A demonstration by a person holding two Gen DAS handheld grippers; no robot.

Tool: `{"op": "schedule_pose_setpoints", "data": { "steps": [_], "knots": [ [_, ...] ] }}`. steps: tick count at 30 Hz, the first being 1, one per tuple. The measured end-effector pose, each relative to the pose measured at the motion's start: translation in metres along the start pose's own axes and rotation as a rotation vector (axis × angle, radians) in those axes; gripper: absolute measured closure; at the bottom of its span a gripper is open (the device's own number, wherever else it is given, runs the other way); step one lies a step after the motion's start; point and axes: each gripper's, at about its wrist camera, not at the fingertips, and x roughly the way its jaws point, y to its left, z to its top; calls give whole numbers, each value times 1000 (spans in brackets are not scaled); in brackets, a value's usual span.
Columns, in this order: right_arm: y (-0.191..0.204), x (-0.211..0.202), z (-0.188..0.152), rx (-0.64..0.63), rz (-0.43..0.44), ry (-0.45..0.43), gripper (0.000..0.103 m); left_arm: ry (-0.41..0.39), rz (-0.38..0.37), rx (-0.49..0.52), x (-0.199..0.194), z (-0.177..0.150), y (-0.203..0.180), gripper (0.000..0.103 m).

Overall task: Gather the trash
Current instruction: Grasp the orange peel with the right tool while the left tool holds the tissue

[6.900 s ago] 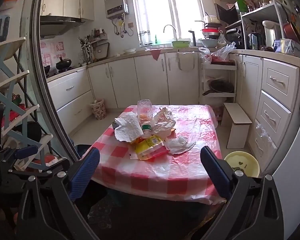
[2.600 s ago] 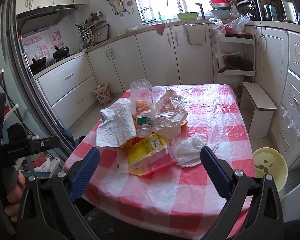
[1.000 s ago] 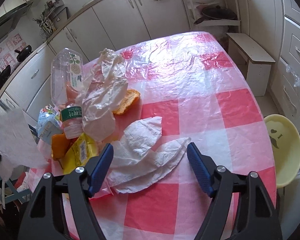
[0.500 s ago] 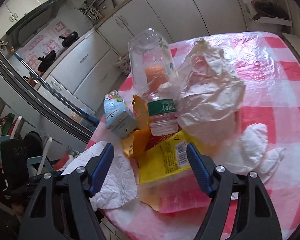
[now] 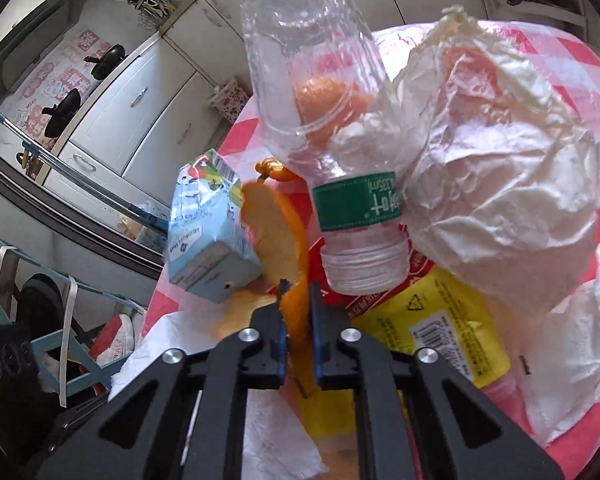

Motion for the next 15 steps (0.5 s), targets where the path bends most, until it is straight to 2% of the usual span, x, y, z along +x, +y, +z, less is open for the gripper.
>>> {"op": "schedule_pose_setpoints", "data": {
  "steps": [1, 2, 3, 5, 9, 15],
  "knots": [
    [-1, -8, 0, -14, -7, -12, 95, 8, -8, -4, 5, 2, -1, 51],
    [1, -12, 1, -36, -22, -23, 95, 21, -15, -3, 10, 4, -1, 73],
    [4, -19, 1, -60, -35, -36, 95, 30, -24, -10, 14, 5, -1, 91],
    [6, -36, 0, -116, -67, -66, 95, 21, -30, -15, 12, 5, -1, 101],
    [3, -77, -9, -186, -111, -135, 96, -40, -27, 39, -10, 0, -9, 103],
    [-29, -136, -13, -185, -166, -221, 96, -114, -20, 114, -49, 1, -26, 103]
  ]
}}
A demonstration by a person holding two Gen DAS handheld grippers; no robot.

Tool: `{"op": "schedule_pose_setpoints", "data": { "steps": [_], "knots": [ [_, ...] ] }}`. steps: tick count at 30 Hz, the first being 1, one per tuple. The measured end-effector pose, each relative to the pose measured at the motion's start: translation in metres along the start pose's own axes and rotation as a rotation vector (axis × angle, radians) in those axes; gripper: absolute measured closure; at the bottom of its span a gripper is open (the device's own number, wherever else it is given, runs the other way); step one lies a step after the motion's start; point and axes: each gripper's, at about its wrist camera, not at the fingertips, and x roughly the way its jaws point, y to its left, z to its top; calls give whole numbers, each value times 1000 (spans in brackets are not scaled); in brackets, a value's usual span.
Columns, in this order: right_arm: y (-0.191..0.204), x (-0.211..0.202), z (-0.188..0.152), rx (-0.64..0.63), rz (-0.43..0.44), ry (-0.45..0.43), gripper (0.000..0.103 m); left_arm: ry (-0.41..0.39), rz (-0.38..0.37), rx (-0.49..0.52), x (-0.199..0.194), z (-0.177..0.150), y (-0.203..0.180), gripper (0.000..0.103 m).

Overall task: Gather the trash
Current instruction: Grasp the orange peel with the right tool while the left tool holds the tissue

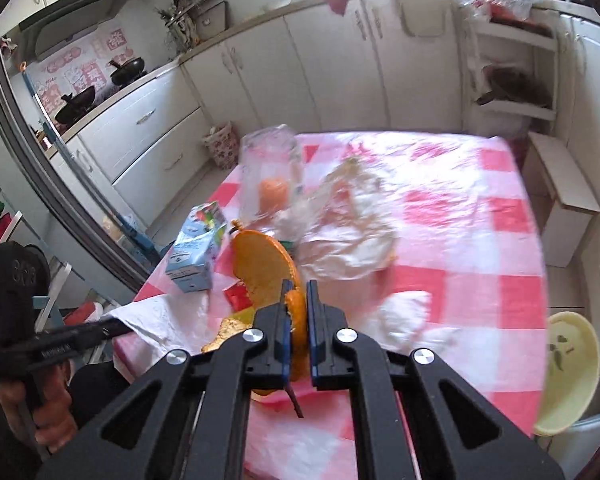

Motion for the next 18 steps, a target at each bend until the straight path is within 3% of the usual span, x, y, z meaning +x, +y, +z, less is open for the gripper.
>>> {"op": "schedule_pose_setpoints", "data": {
  "steps": [4, 5, 6, 8, 12, 15, 18],
  "knots": [
    [-37, -22, -4, 72, -51, -46, 96, 79, -7, -15, 2, 5, 4, 101],
    [-48, -27, -6, 99, -56, -56, 96, 112, -20, -47, 6, 5, 10, 90],
    [-57, -31, -9, 126, -60, -66, 96, 134, -26, -75, 10, 1, 18, 64],
    [-74, -35, -16, 174, -60, -81, 96, 135, 6, -125, 17, -2, 27, 33],
    [-92, -31, -25, 231, -43, -70, 96, 156, 74, -159, 41, 2, 30, 25],
    [-93, -29, -23, 230, -31, -66, 96, 149, 177, -155, 59, 7, 22, 25],
    [-95, -29, -22, 222, -20, -69, 96, 141, 229, -132, 76, 11, 13, 27]
  ]
}}
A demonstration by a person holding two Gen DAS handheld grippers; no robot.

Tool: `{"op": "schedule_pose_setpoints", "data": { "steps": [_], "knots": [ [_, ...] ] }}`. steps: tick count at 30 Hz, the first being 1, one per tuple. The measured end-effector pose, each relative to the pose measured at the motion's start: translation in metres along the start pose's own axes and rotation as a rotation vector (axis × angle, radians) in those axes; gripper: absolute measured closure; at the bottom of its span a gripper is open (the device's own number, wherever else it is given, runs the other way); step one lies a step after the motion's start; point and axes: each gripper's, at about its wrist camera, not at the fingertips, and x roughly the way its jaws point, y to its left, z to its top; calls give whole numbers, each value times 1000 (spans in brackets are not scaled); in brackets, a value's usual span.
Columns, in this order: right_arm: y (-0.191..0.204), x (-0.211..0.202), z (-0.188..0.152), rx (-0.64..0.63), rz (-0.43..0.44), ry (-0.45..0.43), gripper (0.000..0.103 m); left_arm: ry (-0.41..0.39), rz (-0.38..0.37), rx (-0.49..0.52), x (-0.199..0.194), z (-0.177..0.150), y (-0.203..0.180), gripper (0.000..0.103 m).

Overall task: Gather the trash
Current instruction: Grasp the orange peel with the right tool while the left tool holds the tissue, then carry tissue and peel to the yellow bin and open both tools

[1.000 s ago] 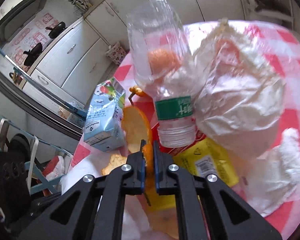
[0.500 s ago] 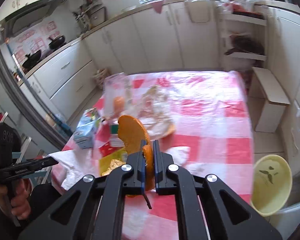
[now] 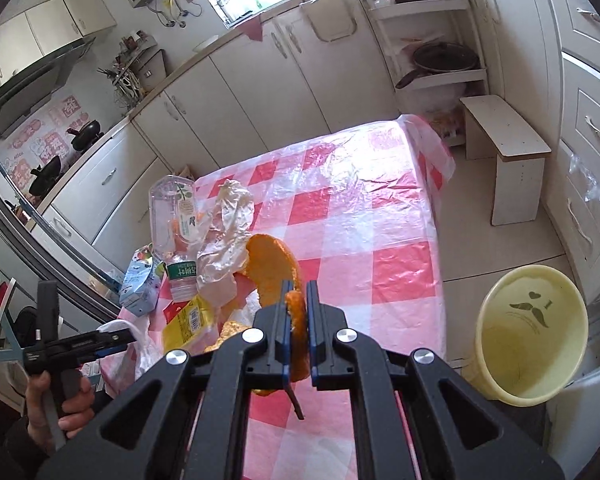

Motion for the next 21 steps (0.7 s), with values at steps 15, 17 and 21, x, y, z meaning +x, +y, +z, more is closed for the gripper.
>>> {"op": "schedule_pose_setpoints", "data": {
  "steps": [15, 17, 21],
  "knots": [
    [-65, -41, 15, 112, -111, -81, 96, -118, -151, 128, -56, -11, -43, 100],
    [-85, -49, 23, 145, -165, -86, 96, -151, -189, 170, -77, -11, -64, 100],
    [-139, -50, 33, 203, -309, -48, 96, -202, -289, 268, -106, -11, -125, 100]
  ]
}}
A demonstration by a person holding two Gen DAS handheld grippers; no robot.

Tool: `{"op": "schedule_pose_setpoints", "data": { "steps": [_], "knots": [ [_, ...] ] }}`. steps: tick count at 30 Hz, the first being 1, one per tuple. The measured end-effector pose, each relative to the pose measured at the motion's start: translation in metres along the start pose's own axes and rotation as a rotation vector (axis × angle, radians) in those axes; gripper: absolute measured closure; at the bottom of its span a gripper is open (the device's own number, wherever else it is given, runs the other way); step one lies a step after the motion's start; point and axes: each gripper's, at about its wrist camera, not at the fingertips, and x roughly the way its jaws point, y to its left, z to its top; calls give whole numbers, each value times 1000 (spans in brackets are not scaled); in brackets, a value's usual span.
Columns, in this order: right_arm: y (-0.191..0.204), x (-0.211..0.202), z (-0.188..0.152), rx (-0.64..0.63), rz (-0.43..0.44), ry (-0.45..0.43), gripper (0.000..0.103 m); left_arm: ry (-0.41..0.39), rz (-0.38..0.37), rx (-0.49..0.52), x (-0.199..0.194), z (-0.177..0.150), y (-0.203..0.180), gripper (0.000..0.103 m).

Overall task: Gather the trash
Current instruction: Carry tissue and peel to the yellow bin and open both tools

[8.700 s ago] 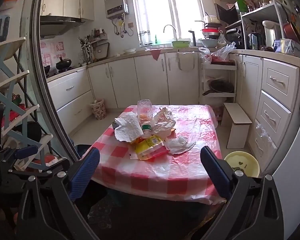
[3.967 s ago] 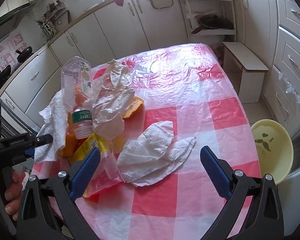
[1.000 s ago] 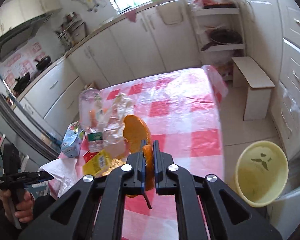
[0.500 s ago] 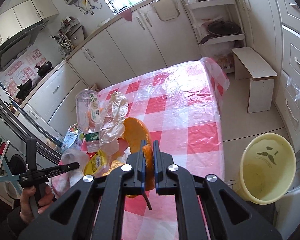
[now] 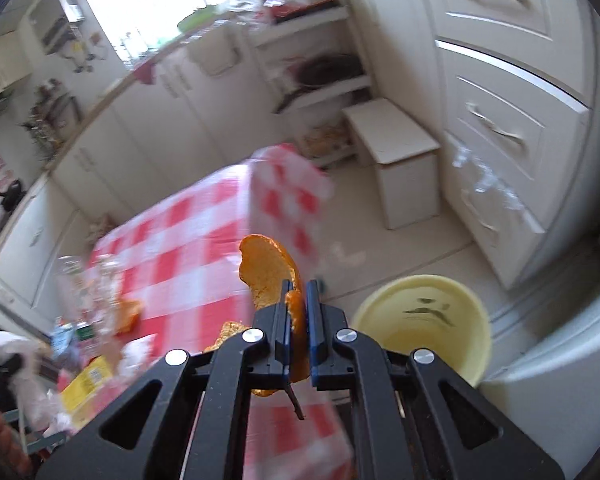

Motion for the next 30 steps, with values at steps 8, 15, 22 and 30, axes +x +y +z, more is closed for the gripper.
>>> {"op": "schedule_pose_setpoints", "data": {
  "steps": [8, 15, 22, 30],
  "knots": [
    [-82, 84, 0, 175, -102, 261, 89, 54, -143, 150, 61, 7, -122, 100],
    [-96, 53, 24, 284, -54, 96, 67, 169, -170, 208, 160, -13, -193, 100],
    [-75, -24, 48, 233, -28, -246, 48, 323, -131, 237, 273, -54, -255, 93],
    [-67, -41, 57, 192, -21, -301, 48, 325, -103, 248, 284, -60, -269, 38]
  ]
}}
